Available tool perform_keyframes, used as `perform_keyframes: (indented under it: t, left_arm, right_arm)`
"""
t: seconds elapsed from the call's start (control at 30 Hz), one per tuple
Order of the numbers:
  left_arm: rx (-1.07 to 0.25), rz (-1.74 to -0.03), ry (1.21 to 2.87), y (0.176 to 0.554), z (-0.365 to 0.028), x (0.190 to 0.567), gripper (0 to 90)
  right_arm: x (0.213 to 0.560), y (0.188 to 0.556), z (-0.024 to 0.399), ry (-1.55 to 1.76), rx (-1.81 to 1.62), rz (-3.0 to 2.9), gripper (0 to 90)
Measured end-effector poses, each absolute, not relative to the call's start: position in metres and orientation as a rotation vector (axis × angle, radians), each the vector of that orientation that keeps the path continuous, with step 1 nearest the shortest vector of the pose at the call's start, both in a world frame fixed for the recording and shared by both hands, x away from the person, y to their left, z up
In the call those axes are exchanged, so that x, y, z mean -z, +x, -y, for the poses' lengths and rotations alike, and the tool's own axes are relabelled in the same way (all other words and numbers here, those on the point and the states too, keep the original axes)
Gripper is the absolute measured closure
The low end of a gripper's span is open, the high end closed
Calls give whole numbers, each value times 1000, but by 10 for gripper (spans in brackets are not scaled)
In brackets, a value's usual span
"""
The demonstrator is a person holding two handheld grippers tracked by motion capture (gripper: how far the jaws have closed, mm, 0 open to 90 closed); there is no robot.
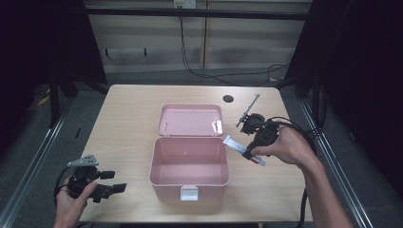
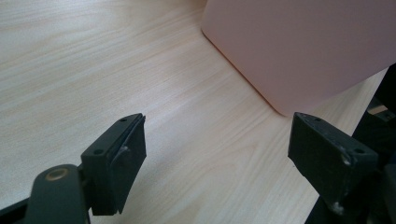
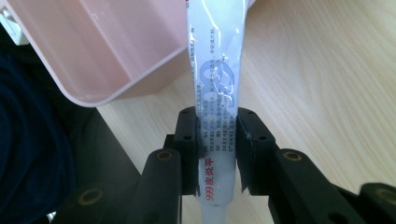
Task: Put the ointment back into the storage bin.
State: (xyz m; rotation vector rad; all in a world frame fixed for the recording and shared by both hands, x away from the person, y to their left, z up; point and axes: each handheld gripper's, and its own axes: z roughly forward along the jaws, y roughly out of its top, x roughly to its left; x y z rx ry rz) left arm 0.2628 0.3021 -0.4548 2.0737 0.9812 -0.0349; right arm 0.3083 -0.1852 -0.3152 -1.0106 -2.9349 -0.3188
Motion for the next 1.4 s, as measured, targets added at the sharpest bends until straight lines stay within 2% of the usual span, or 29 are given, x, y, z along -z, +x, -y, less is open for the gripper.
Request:
perform_keyframes:
  t: [0.53,1.4]
  left_arm:
    - [34,-985,2072,263,-302,455,191]
    - [38,-978,2075,263,-302,454,191]
  right_arm:
    - [305,316,157,-898,359,2959,721]
    - [313,323,103,-685,344,2980,721]
